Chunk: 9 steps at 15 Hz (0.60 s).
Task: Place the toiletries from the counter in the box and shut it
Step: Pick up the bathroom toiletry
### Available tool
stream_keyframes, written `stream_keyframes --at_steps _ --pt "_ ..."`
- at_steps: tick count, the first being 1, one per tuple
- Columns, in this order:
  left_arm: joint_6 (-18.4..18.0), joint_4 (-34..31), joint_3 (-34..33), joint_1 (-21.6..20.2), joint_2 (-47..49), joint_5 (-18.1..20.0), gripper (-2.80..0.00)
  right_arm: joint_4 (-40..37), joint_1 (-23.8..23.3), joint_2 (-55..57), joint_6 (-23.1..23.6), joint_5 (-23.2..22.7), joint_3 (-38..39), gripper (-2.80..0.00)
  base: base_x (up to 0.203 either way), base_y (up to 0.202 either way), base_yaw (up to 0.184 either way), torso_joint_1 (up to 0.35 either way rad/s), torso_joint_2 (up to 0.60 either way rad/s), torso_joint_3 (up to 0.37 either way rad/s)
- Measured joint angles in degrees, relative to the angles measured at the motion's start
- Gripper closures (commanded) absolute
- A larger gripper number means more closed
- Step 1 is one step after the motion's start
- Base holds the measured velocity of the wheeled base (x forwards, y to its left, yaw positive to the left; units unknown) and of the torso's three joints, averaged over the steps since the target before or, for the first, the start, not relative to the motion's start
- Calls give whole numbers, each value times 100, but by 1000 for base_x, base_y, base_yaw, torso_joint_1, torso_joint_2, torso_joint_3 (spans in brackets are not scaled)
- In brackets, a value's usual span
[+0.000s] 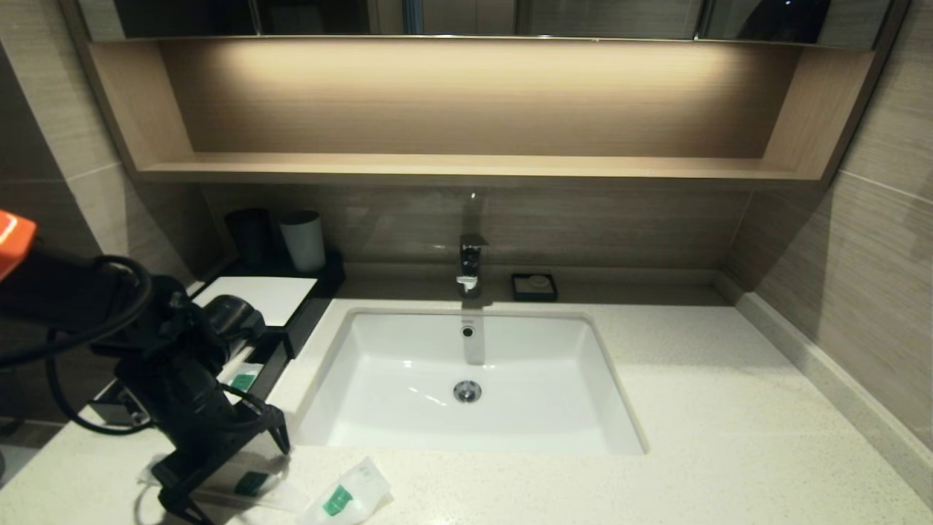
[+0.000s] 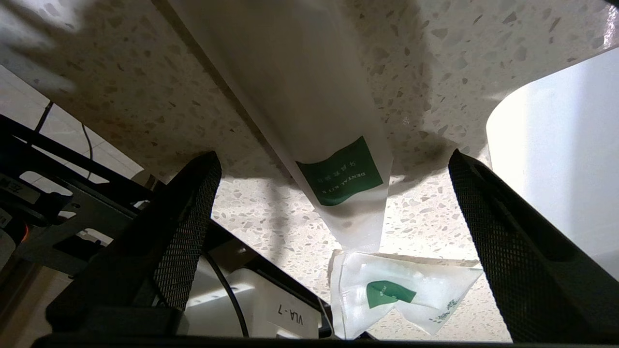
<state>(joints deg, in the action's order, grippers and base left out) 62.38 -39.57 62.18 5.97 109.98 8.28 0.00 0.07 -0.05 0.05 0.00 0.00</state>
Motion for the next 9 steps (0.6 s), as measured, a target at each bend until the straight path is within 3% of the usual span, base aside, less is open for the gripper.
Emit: stream_keyframes --at_steps 5,6,9 --pt "-11 -1 -30 4 13 -2 -280 0 0 0 2 0 0 0 0 0 0 0 0 0" --pt "-15 -7 -45 9 13 -4 0 0 0 0 2 2 0 0 0 0 0 0 0 0" --pt "-16 -86 -55 9 41 -43 0 0 0 0 3 0 0 0 0 0 0 0 0 0"
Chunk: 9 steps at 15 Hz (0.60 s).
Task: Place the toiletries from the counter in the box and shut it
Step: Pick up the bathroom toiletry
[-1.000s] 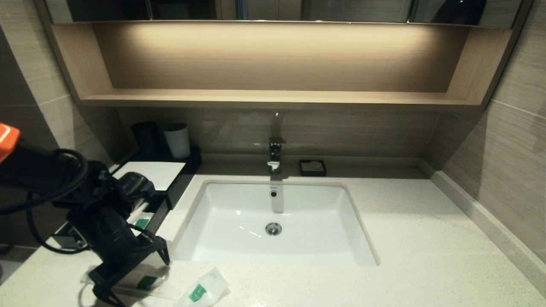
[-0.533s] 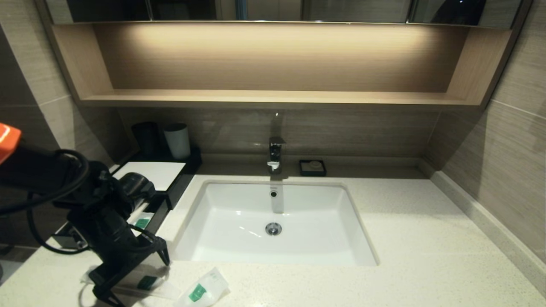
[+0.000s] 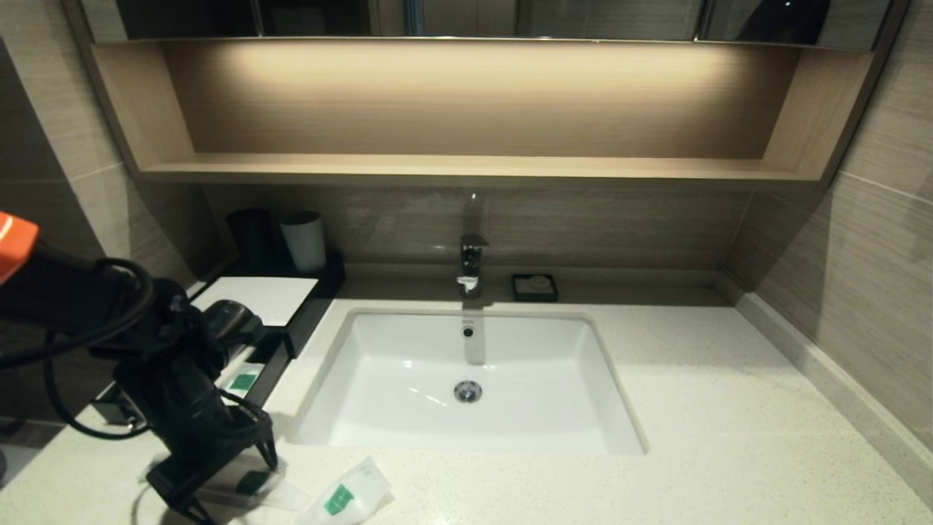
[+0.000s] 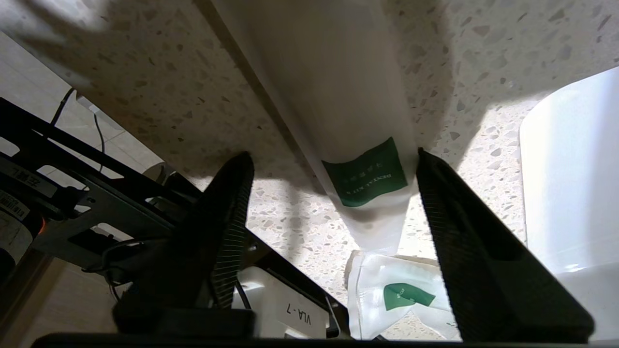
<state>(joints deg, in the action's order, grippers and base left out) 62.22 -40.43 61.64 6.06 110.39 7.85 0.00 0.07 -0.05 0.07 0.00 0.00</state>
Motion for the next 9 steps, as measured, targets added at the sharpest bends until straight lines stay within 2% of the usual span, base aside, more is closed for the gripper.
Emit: stream_keyframes --at_steps 9 --pt "-3 -2 21 1 -23 -20 0 0 0 0 2 0 0 0 0 0 0 0 0 0"
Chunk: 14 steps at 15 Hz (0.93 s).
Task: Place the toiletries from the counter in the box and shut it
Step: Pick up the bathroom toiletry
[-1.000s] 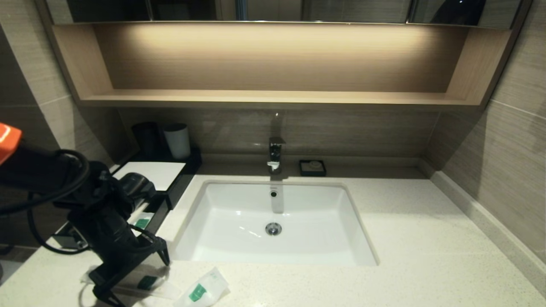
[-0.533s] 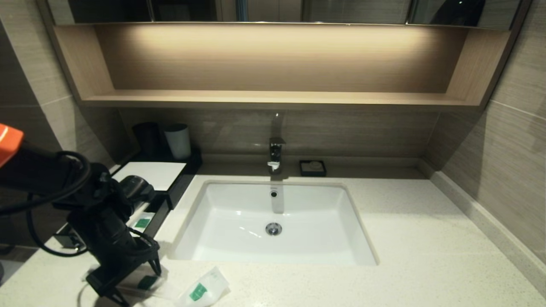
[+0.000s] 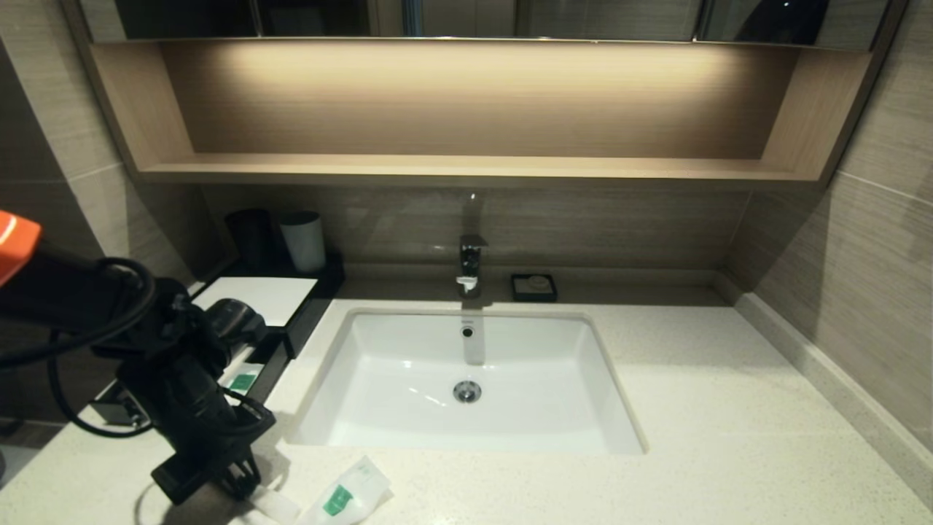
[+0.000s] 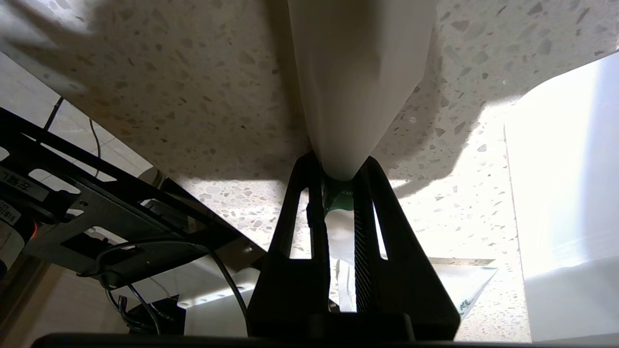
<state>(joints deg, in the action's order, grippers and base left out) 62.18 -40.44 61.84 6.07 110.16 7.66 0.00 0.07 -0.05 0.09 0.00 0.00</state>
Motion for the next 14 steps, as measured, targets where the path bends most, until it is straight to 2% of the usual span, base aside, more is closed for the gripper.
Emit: stream_keyframes --at_steps 10,14 --pt "-49 -513 59 -1 -697 -24 0 0 0 0 -2 0 0 0 0 0 0 0 0 0" --pt "-146 -741 56 -7 -1097 -173 0 0 0 0 -1 0 0 0 0 0 0 0 0 0"
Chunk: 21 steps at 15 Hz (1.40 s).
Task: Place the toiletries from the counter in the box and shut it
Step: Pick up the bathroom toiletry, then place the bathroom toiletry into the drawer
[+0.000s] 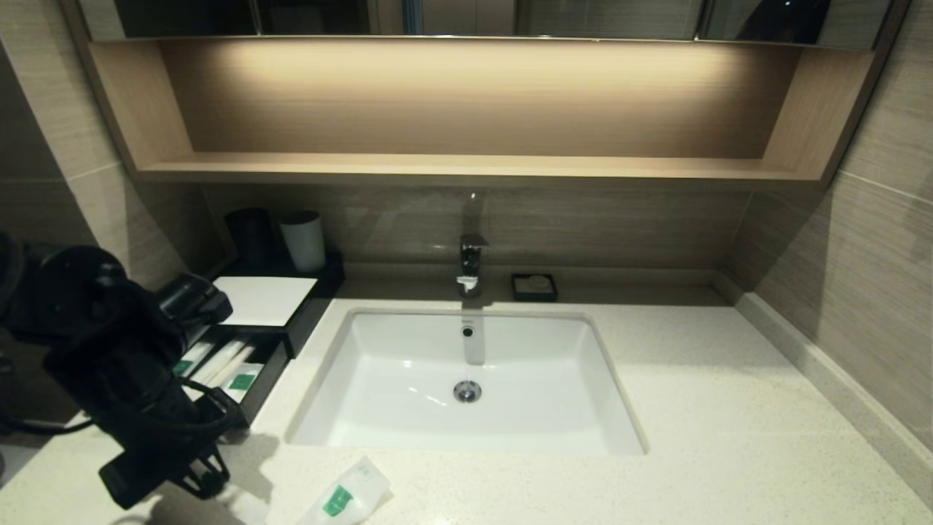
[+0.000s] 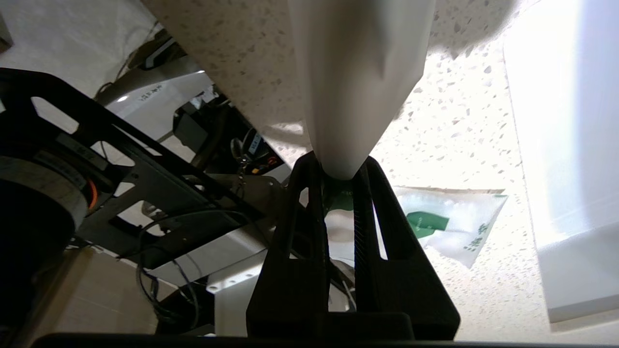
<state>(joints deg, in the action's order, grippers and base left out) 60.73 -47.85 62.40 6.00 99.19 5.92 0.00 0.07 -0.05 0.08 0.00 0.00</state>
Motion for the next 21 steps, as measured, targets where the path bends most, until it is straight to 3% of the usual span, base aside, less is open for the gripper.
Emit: stream_keyframes --at_steps 4,8,11,21 --pt "-627 -412 102 -34 -359 -406 0 0 0 0 -4 0 0 0 0 0 0 0 0 0" --pt "-1834 -861 419 -257 -677 -876 0 0 0 0 -3 0 0 0 0 0 0 0 0 0" --pt "-2613 -1022 833 -650 -791 -912 0 0 0 0 -1 0 0 0 0 0 0 0 0 0" --pt "-6706 -1050 1752 -2327 -365 -1237 0 0 0 0 1 0 0 0 0 0 0 0 0 0"
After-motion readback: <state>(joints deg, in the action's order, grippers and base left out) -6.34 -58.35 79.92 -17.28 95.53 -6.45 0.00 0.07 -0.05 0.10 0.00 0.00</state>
